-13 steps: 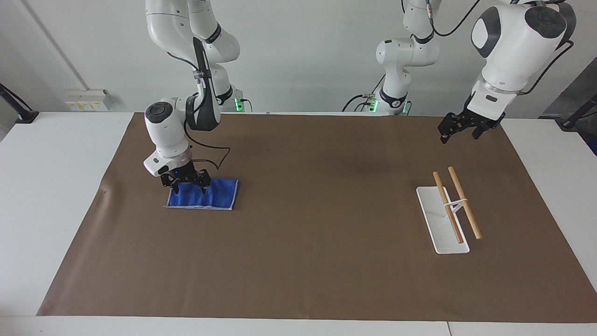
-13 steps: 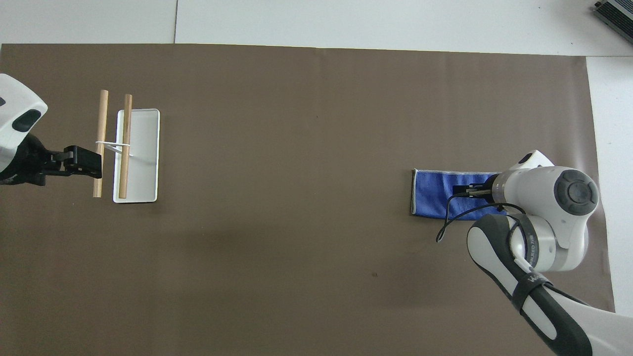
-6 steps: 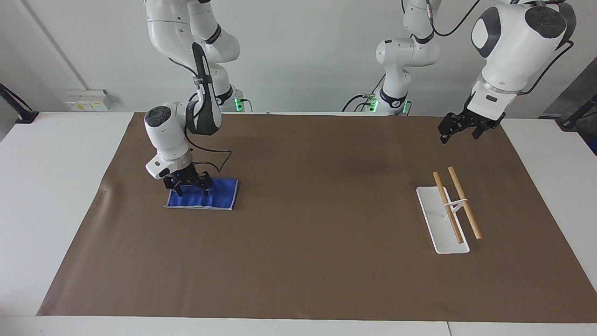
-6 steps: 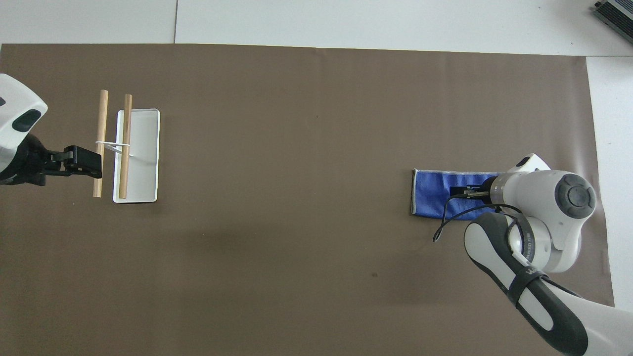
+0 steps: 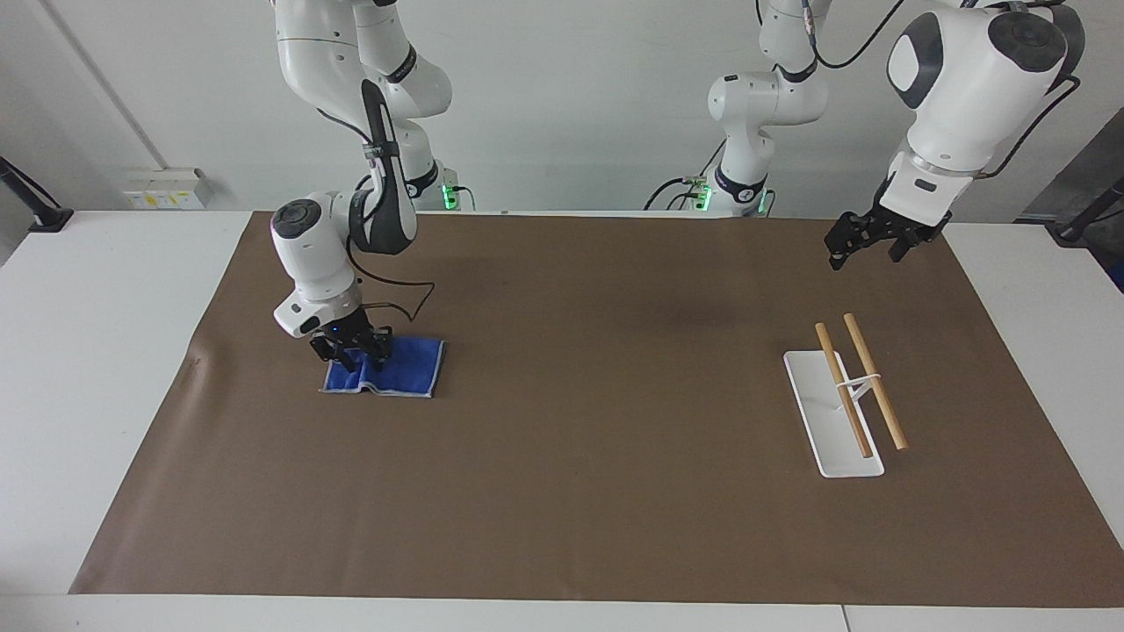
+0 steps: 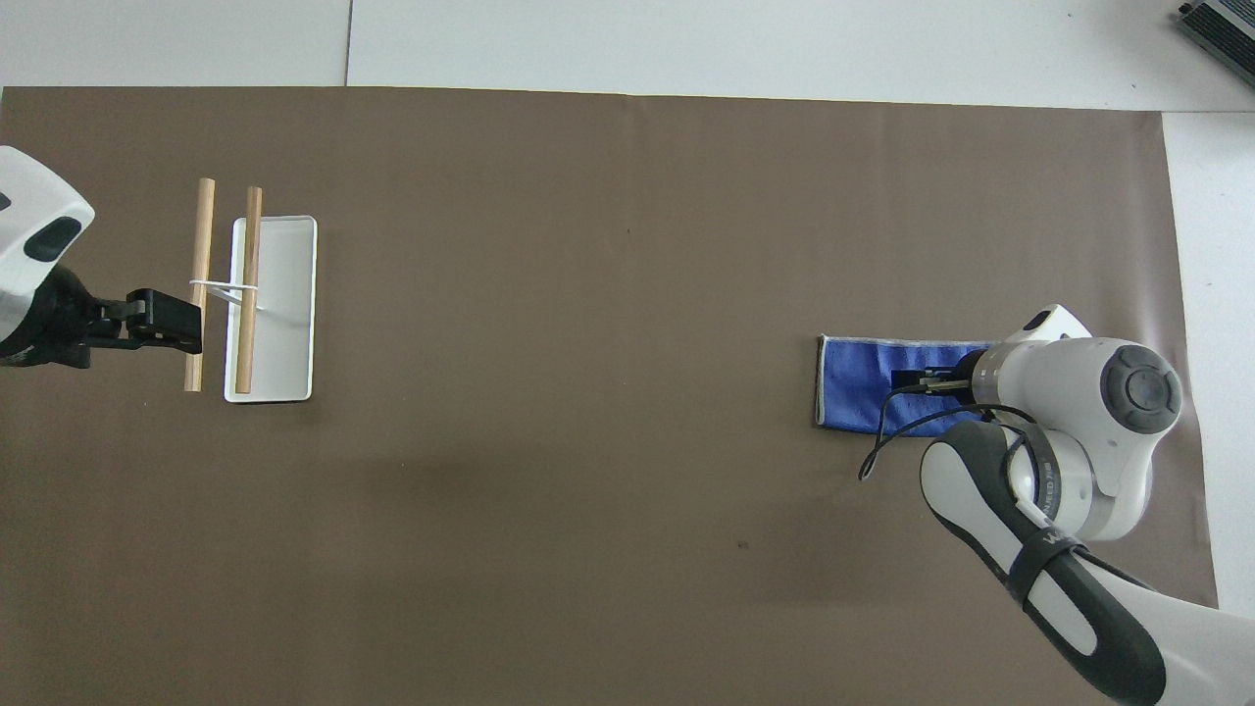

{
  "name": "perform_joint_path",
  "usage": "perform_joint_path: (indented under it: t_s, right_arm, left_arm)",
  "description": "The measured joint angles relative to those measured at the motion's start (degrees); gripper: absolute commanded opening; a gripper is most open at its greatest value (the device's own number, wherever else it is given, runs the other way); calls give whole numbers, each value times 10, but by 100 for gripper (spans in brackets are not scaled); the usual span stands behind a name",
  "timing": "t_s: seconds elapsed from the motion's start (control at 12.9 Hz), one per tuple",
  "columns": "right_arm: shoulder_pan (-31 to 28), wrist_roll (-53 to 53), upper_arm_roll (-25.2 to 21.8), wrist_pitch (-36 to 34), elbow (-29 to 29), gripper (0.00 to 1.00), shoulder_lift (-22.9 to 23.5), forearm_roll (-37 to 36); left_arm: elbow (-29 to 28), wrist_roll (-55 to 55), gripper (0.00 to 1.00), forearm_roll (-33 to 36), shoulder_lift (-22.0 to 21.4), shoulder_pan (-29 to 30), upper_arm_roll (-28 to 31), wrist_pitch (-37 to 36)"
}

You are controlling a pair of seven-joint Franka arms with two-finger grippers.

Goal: Right arm passes towel to left arm to hang
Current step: 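Close the right gripper on the towel edge and lift it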

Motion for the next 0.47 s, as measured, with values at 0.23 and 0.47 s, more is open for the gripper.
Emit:
perform_joint_path:
  t_s: [0.23, 0.47]
  right_arm:
    - [0, 0, 0, -27, 21, 0, -4, 0]
    - [2, 0, 4, -99, 76, 0, -22, 5]
  left_arm:
    - [0, 0, 100, 0, 0, 0, 0, 0]
    - [0, 0, 100, 0, 0, 0, 0, 0]
